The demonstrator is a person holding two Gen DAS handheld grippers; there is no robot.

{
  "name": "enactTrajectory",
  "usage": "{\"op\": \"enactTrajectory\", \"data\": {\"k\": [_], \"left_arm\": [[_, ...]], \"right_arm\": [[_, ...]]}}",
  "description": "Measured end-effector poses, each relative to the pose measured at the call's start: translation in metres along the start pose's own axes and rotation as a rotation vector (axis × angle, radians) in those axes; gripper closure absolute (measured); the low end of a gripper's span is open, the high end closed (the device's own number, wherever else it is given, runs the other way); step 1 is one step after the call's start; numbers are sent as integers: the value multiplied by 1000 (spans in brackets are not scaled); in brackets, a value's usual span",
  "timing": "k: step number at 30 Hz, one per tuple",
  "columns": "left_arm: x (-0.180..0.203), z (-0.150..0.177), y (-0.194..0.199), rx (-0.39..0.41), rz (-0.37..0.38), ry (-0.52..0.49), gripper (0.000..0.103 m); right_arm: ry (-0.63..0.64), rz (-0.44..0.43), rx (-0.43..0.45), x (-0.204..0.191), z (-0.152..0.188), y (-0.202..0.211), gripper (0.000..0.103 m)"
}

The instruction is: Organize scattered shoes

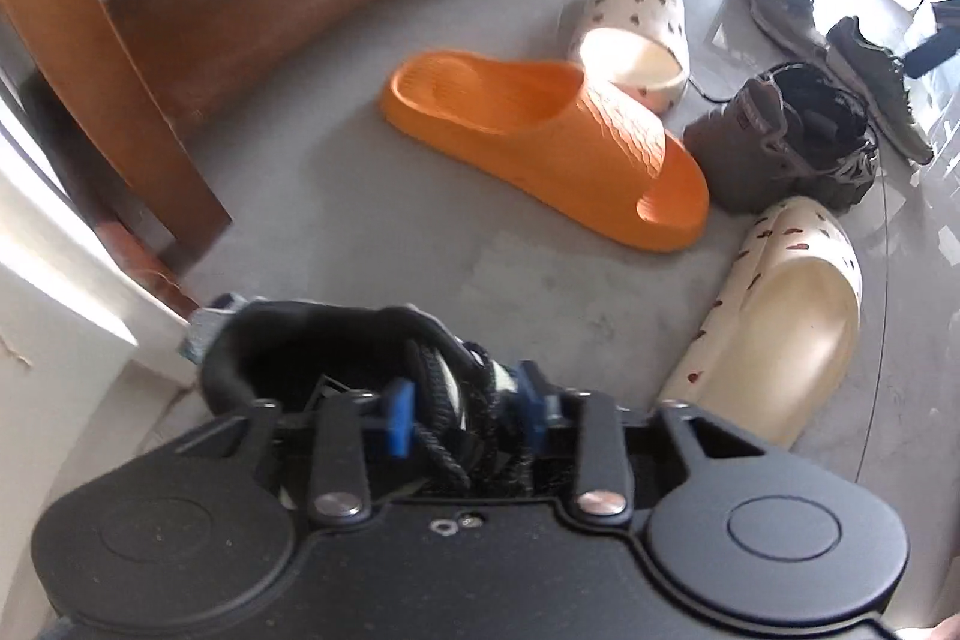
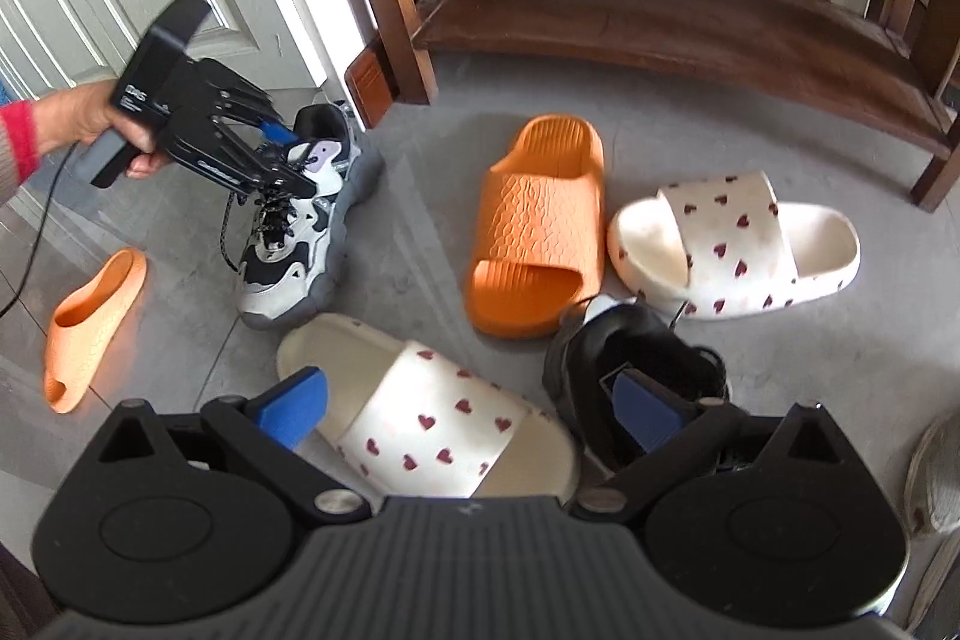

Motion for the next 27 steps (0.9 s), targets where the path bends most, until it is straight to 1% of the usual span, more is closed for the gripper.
{"op": "enactTrajectory", "data": {"k": [2,4,5,6,7,9,10,12,14,16,17,19,20,23,24,26,27], "left_arm": [[9,6,8,-11,-31,-33,77],[26,20,26,-19,-76,-89,79],[28,22,33,-21,-84,-98,80],[44,38,47,-42,-81,-133,81],[55,48,54,-63,-57,-149,83],[81,75,67,-134,34,-181,86],[93,86,70,-166,63,-193,86],[115,107,70,-214,94,-214,86],[132,121,69,-224,138,-179,86],[142,124,69,-188,152,-64,86],[143,123,69,-180,152,-42,85],[143,118,66,-150,162,99,85],[145,117,65,-145,164,125,85],[157,111,63,-142,139,117,85],[157,111,64,-141,134,141,83],[151,112,69,-151,91,173,81],[149,110,71,-153,54,163,78]], "right_arm": [[-2,-18,9,-4,-2,2,0],[6,-35,21,-6,-4,3,0],[16,-56,36,-11,-6,4,0],[16,-65,36,-13,-7,2,0],[16,-74,35,-15,-9,0,0],[17,-93,35,-20,-11,-4,0],[17,-102,35,-22,-12,-6,0],[18,-121,35,-27,-15,-10,0],[28,-134,33,-31,-18,-15,0],[50,-138,41,-36,-18,-14,0],[60,-140,47,-37,-18,-12,0],[72,-141,51,-37,-18,-9,0],[71,-137,52,-36,-17,-7,0],[62,-127,56,-32,-16,-1,0],[57,-119,64,-29,-16,3,0],[50,-102,84,-23,-17,10,0],[44,-95,94,-20,-17,13,0]]}}
Point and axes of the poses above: each gripper's, at about its wrist camera, not at the fingertips, and y roughly against the way its jaws point, x to its right, z to its underside, the point moved 5 cm from there along -y, roughly the way its jaws point, and after that the axes turned 2 degrees about x, right-handed, at the moved point
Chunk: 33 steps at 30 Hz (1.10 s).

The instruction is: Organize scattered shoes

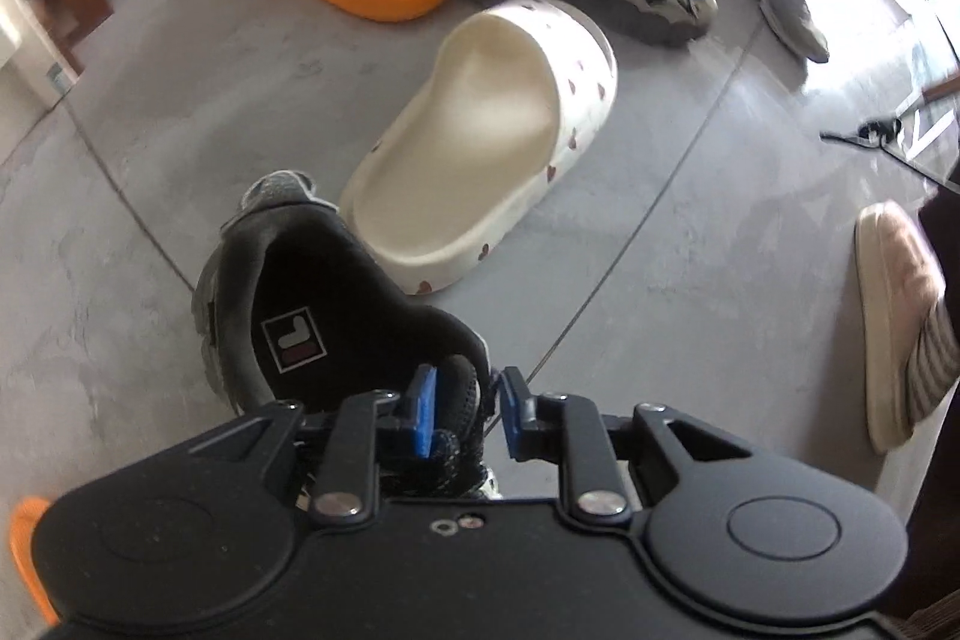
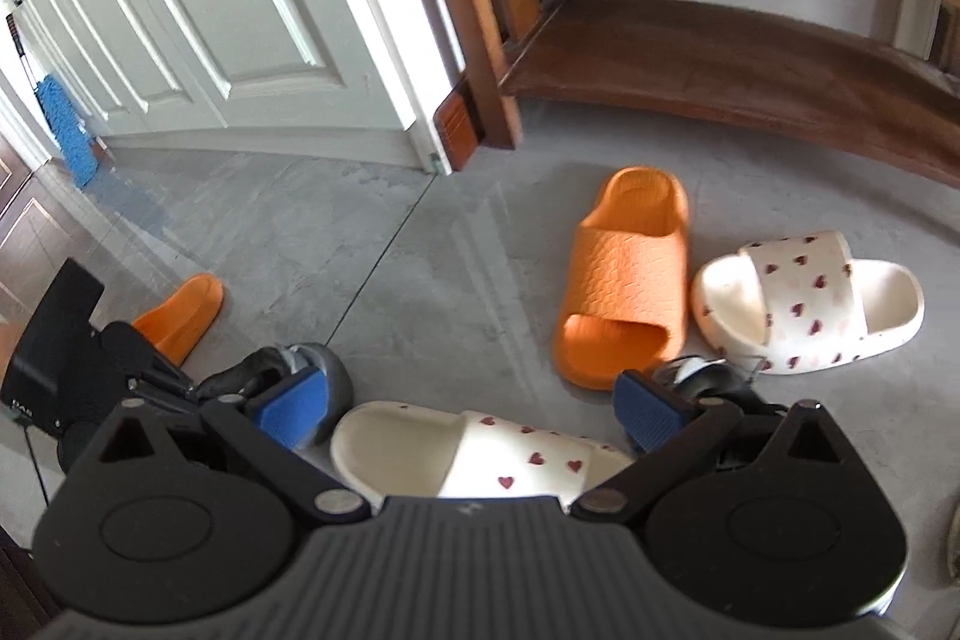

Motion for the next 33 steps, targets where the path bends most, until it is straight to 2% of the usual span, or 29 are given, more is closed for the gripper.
{"op": "enactTrajectory", "data": {"k": [1,3,5,6,8,9,10,12,14,15,19,20,21,22,26,30,32,33], "left_arm": [[-1,-2,3,2,-40,-10,69],[-6,-5,14,-2,-113,-21,66],[-3,-14,27,43,-136,-27,52],[3,-23,36,92,-130,-22,48],[14,-36,40,162,-80,-18,45],[24,-46,39,217,-23,-10,45],[33,-58,32,265,25,-1,44],[42,-73,9,303,82,15,44],[43,-81,-16,306,119,67,47],[39,-89,-39,312,188,143,47],[28,-105,-77,363,268,254,53],[27,-107,-81,372,288,266,63],[25,-112,-90,396,343,284,71],[24,-115,-93,407,370,281,85],[37,-120,-91,430,391,162,91],[77,-113,-75,381,374,-107,92],[103,-109,-67,338,392,-262,92],[111,-106,-64,327,401,-306,91]], "right_arm": [[-6,10,11,4,-1,4,0],[-29,29,37,13,-4,10,0],[-67,34,59,22,-7,14,0],[-84,38,70,27,-8,15,0],[-116,46,83,36,-11,17,0],[-133,48,87,40,-12,17,0],[-150,49,91,45,-12,18,0],[-169,47,89,48,-12,18,0],[-166,49,84,48,-11,19,0],[-159,53,81,47,-10,20,0],[-137,73,72,49,-5,27,0],[-138,78,68,50,-3,28,0],[-150,82,61,54,0,30,0],[-164,86,55,60,6,33,0],[-190,112,54,75,16,40,0],[-217,134,67,90,24,47,0],[-231,144,73,98,29,51,0],[-238,150,76,102,31,52,0]]}}
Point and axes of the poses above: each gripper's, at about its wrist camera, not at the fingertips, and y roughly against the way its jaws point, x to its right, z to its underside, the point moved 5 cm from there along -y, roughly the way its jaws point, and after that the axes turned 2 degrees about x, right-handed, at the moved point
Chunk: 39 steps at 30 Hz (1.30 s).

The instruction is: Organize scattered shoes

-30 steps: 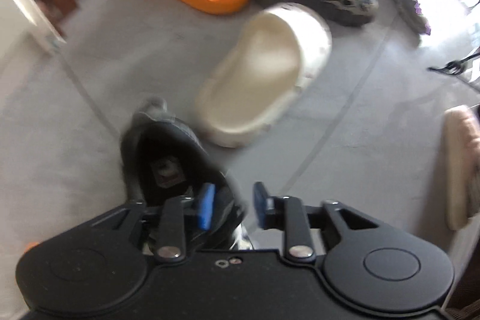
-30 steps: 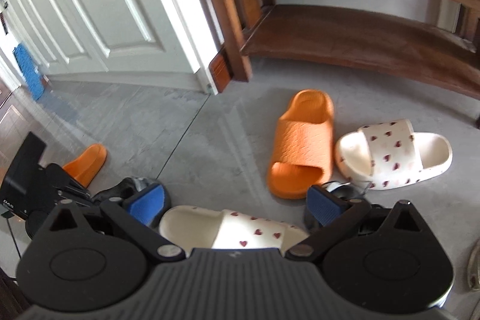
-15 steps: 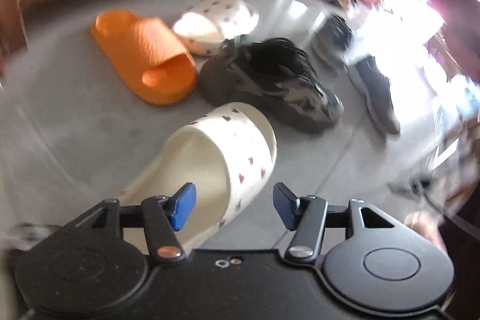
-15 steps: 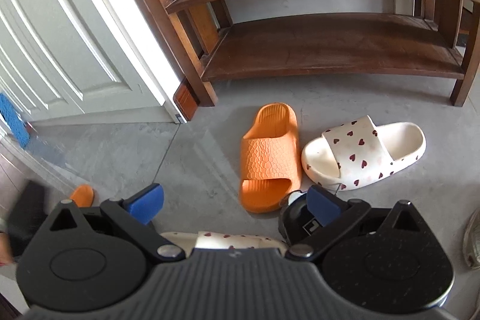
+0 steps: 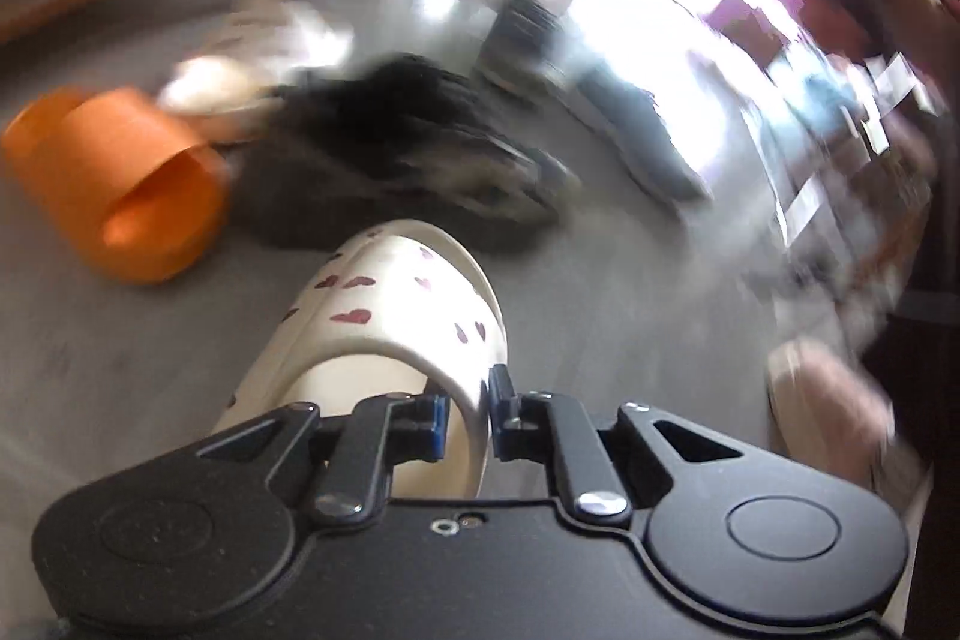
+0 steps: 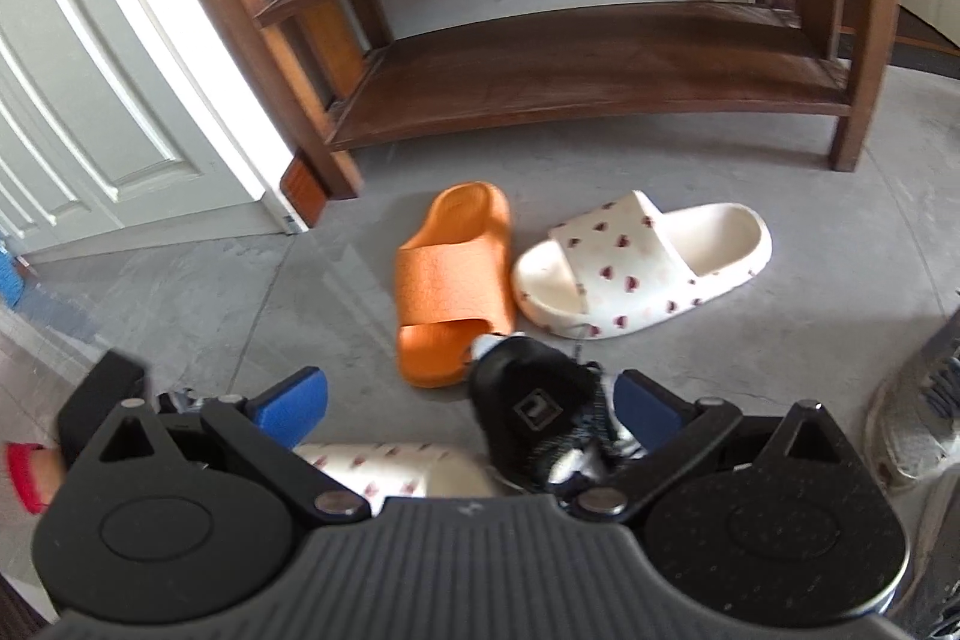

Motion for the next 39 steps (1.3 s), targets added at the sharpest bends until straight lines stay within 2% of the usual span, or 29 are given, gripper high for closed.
{"op": "enactTrajectory", "data": {"k": [1,2,6,9,11,12,15,18,20,21,22,24,26,29,30,34,36,39], "left_arm": [[16,-3,-1,-33,32,-79,90],[21,-2,-2,-48,44,-112,90],[68,-4,-22,-180,128,-420,89],[91,-15,-40,-222,188,-638,88],[96,-23,-45,-226,212,-686,88],[103,-30,-52,-228,237,-752,88],[116,-30,-64,-255,281,-854,84],[119,-24,-76,-271,288,-924,74],[113,-27,-84,-263,262,-895,73],[106,-32,-85,-249,248,-835,71],[100,-37,-86,-233,231,-769,65],[91,-43,-81,-217,200,-708,62],[82,-47,-74,-182,162,-663,55],[47,-62,-53,-47,31,-453,52],[39,-67,-50,-18,3,-399,51],[-12,-86,-50,113,-122,-79,47],[-30,-93,-55,142,-132,20,47],[-47,-106,-77,142,-86,126,47]], "right_arm": [[-10,4,5,4,1,2,0],[-19,8,9,7,2,4,0],[-53,24,28,21,4,12,0],[-84,39,40,30,7,20,0],[-103,47,43,36,11,25,0],[-112,51,42,40,13,26,0],[-138,61,39,50,19,31,0],[-164,72,37,60,26,36,0],[-181,80,35,67,30,39,0],[-190,83,34,71,33,41,0],[-199,87,33,74,35,42,0],[-216,94,32,81,39,45,0],[-231,90,30,86,42,45,0],[-248,66,27,90,42,39,0],[-251,59,26,90,41,37,0],[-250,44,21,91,40,29,0],[-257,43,19,93,41,28,0],[-268,48,17,97,43,29,0]]}}
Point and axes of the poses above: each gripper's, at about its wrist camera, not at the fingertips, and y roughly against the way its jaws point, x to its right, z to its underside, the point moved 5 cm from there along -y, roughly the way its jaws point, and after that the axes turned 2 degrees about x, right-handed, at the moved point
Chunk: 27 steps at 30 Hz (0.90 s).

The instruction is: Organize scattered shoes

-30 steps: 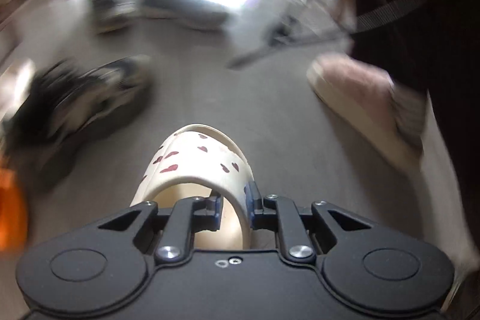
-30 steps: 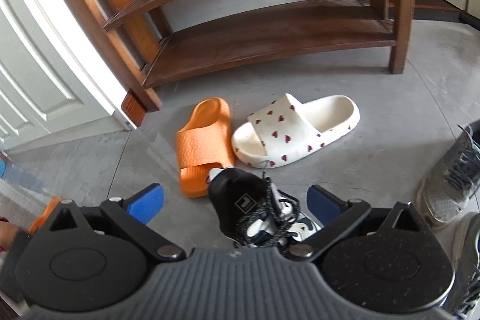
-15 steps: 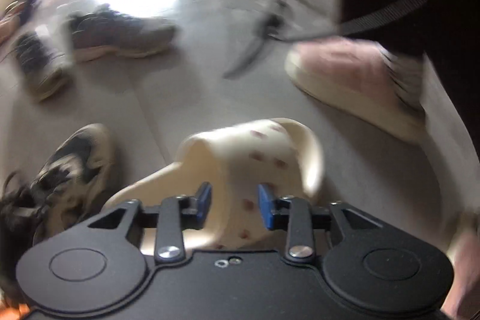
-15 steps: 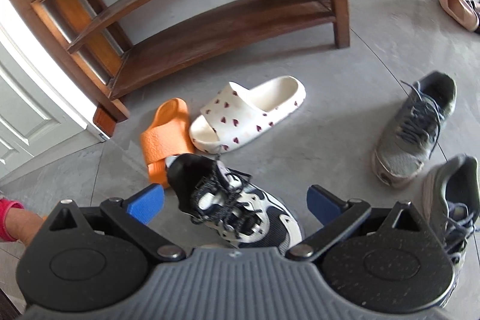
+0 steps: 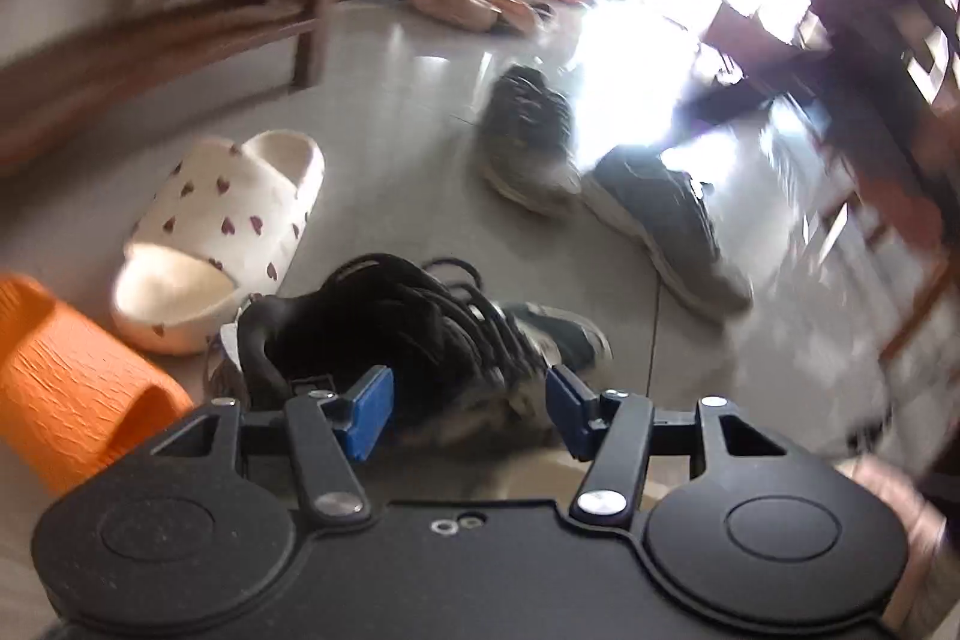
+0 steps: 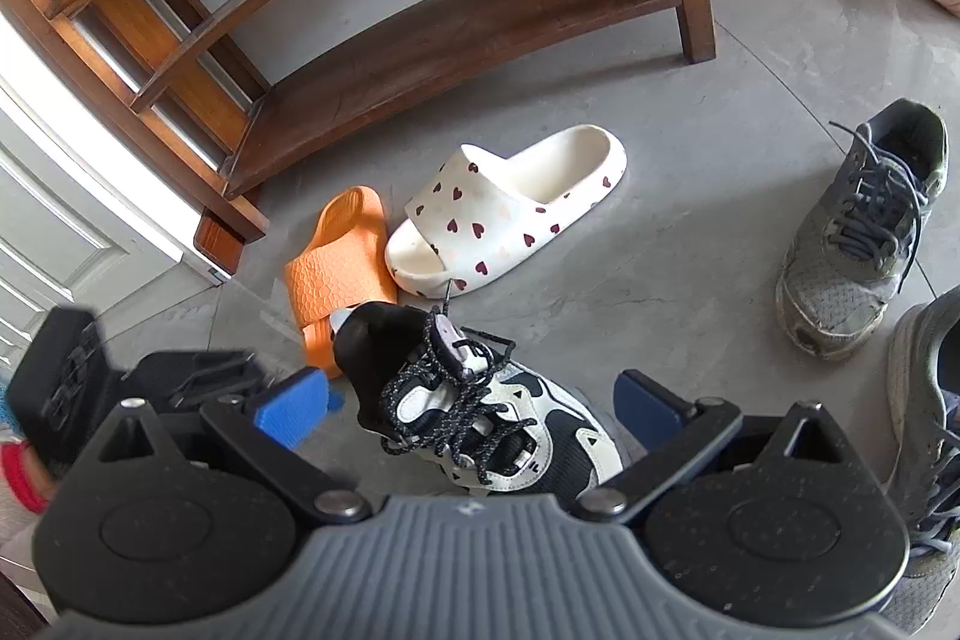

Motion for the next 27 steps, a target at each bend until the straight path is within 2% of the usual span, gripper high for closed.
{"op": "enactTrajectory", "data": {"k": [5,7,8,11,15,20,23,27], "left_arm": [[-6,-8,-45,-30,51,125,50],[-8,-7,-53,-28,49,138,51],[-8,-7,-56,-27,50,143,61],[-14,-6,-62,-6,33,156,78],[-13,-8,-57,35,53,191,86],[-14,-11,-19,78,131,197,87],[-10,-11,31,91,151,135,87],[-2,-1,93,56,135,42,87]], "right_arm": [[-19,9,-2,8,2,1,0],[-26,13,-2,11,2,1,0],[-30,15,-3,12,2,2,0],[-41,21,-4,17,3,2,0],[-60,18,-4,25,6,-2,0],[-52,6,14,19,4,0,0],[-49,8,29,16,1,2,0],[-28,-19,18,-2,3,-8,0]]}}
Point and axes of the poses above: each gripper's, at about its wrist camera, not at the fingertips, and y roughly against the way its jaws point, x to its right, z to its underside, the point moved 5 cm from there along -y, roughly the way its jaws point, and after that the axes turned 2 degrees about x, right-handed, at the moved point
